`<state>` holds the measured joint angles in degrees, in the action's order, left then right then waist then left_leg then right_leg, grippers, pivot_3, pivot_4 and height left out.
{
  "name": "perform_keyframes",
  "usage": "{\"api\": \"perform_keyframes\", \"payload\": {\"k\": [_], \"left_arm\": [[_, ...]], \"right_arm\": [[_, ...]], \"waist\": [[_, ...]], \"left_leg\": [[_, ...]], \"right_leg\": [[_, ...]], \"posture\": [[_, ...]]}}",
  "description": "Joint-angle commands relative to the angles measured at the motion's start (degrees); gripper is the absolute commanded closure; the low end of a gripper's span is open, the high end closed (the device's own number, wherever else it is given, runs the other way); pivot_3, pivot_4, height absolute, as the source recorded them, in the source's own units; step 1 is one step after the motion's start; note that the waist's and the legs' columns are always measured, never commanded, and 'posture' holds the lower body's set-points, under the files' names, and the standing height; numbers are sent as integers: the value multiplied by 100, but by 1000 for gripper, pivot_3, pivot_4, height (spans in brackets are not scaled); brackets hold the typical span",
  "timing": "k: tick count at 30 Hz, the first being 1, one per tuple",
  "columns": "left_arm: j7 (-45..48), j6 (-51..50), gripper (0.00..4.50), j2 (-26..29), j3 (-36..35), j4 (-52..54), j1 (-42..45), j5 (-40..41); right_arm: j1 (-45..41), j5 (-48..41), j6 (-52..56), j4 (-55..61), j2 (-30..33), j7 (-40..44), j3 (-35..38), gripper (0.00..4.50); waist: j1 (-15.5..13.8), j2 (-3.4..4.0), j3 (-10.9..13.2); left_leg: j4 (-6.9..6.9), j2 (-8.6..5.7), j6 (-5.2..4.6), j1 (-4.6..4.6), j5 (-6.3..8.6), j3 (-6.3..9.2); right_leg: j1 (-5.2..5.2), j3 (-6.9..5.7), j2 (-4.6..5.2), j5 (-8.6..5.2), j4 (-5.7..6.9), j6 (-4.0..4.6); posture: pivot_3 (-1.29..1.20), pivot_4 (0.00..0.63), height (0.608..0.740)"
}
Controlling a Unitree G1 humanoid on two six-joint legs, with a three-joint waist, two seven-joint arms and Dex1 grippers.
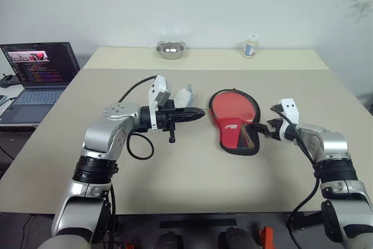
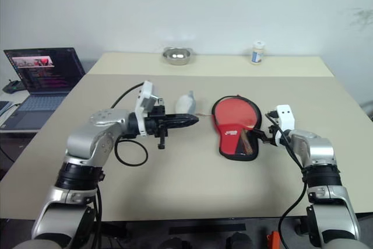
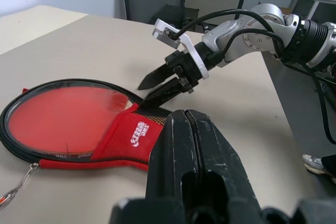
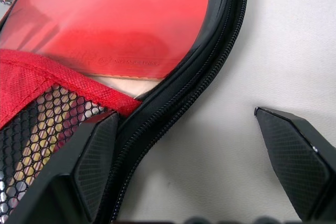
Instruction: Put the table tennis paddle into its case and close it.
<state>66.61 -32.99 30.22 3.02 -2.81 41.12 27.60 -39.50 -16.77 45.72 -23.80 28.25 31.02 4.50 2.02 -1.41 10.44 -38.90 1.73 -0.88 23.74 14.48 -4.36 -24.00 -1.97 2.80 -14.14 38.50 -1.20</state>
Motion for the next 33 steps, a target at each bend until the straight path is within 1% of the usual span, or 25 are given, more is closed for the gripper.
{"api": "perform_keyframes", "payload": {"k": [1,7,12,21,29,33], "left_arm": [[9,142,4486,56,-55,44,167,-4],[17,180,4486,73,-59,2,178,-20],[22,204,4486,76,-65,-35,187,-44],[60,306,4486,60,-57,-180,238,-110],[83,460,4486,46,3,-262,219,-197],[90,505,4486,50,9,-262,197,-230]], "right_arm": [[-60,-18,53,-64,-183,70,-66,0],[-31,11,-4,161,-254,75,-65,0],[84,89,-34,428,-261,83,-170,0],[67,144,-69,730,-341,-12,-119,0],[115,432,-128,401,-312,-162,-267,0],[174,418,77,450,-237,37,-404,0]], "waist": [[2,0,0],[18,0,0],[28,0,0],[28,-1,0],[22,-1,0],[19,-1,0]], "left_leg": [[0,0,1,-4,0,-3],[3,7,2,-27,-1,-27],[6,7,3,-28,-1,-38],[6,5,3,-29,0,-46],[9,4,3,-29,0,-47],[9,4,3,-29,0,-47]], "right_leg": [[0,1,0,0,5,0],[-1,16,-5,-2,24,1],[-8,47,-7,-2,31,1],[-10,57,-8,-2,30,0],[-12,58,-7,-2,28,0],[-10,58,-7,-2,28,0]], "posture": [[0,150,740],[0,150,740],[0,150,740],[0,150,740],[0,150,740],[0,150,740]]}}
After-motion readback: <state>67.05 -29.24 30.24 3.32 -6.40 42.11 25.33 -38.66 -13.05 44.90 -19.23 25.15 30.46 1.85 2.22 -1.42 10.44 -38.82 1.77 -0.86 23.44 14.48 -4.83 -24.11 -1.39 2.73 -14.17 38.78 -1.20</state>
